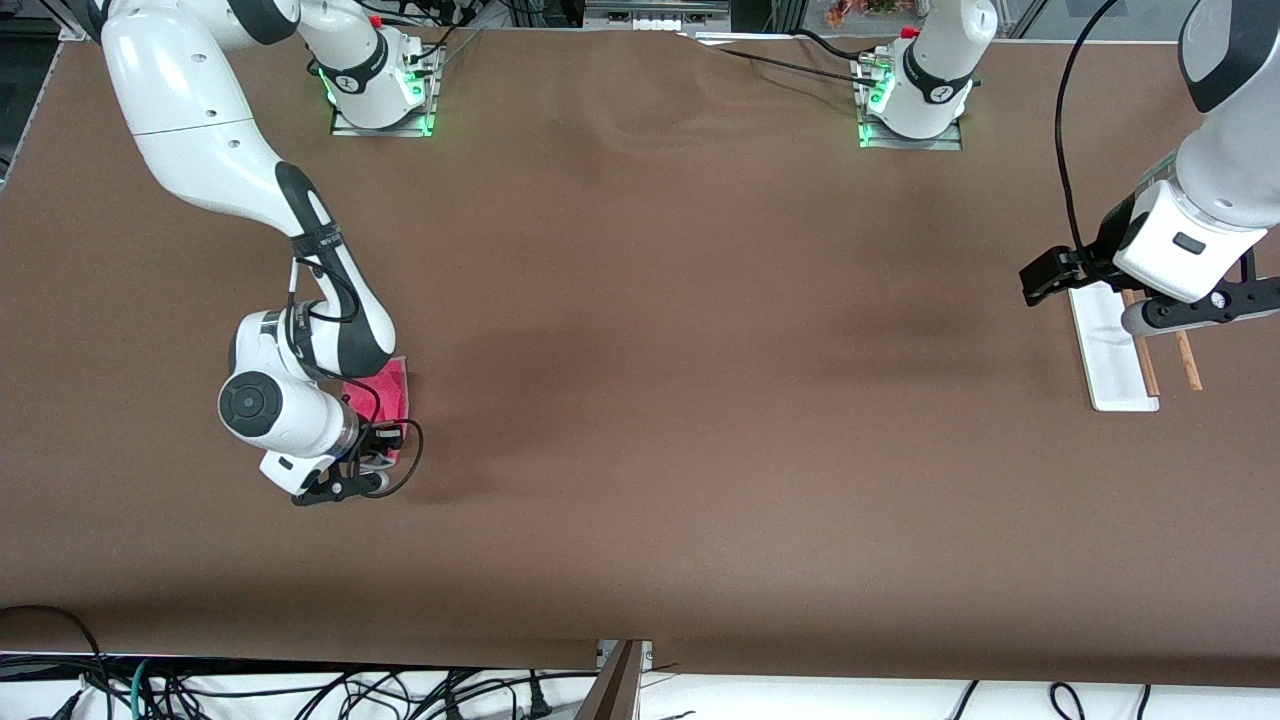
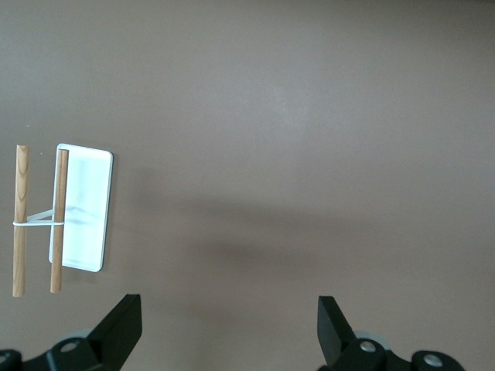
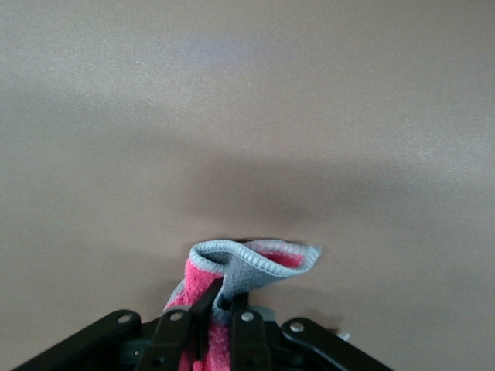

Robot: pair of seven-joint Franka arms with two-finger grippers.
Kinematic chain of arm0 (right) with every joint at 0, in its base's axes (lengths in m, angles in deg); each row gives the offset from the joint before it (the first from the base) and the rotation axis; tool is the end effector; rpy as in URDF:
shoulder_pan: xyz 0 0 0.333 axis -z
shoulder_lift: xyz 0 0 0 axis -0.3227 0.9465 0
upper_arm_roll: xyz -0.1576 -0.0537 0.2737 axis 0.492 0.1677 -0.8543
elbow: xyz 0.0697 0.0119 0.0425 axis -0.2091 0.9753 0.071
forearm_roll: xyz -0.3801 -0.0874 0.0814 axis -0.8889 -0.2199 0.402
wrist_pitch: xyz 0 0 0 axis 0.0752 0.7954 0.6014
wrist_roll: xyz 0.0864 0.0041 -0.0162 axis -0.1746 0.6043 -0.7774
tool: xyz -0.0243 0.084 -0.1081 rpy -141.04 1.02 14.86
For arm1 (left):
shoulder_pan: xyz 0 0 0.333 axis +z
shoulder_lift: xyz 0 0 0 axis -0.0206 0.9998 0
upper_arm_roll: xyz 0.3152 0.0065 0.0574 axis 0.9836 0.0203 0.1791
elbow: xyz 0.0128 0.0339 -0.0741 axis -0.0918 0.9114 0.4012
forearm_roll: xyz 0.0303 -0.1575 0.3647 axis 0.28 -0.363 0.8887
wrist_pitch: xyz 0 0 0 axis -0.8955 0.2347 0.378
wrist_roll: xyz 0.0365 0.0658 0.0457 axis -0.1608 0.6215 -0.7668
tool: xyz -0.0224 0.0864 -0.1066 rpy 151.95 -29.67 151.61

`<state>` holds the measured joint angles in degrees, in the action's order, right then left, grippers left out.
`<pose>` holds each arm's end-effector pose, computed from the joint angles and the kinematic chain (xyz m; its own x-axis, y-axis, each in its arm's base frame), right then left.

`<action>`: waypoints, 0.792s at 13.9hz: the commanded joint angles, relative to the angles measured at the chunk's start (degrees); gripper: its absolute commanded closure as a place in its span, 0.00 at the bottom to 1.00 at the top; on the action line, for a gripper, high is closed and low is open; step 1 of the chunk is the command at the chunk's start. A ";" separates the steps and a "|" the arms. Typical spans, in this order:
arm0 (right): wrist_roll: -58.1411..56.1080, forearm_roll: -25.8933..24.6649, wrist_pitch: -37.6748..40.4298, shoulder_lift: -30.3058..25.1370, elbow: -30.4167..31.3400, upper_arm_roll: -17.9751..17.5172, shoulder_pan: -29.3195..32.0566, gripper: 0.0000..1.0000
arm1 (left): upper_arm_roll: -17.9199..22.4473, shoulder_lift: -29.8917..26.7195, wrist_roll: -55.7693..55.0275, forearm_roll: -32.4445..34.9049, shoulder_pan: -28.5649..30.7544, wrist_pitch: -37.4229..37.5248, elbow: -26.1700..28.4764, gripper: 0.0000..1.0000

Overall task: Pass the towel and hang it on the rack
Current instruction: 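Lift the towel with the right gripper while the left gripper approaches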

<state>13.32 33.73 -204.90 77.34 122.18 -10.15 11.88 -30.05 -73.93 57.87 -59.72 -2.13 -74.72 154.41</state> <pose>0.7056 0.1091 0.1497 0.9757 0.2180 -0.0219 0.2182 -0.9759 0.0073 0.5878 -0.0602 0.5458 0.9823 0.1844 -0.0319 0.1820 -0.9811 -0.0663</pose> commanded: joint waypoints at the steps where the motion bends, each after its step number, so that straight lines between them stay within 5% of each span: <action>1: 0.00 -0.29 0.28 -0.76 -0.09 0.01 0.09 1.00 | -0.25 0.23 -0.45 1.42 0.16 0.34 -0.85 0.00; 11: 0.18 -0.38 24.70 -4.27 -21.34 -7.63 0.18 1.00 | -0.25 0.31 -0.45 1.42 0.16 0.34 -0.94 0.00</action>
<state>13.31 33.73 -184.07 72.29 106.34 -15.33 11.82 -30.05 -73.93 57.87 -59.72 -2.10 -74.72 154.41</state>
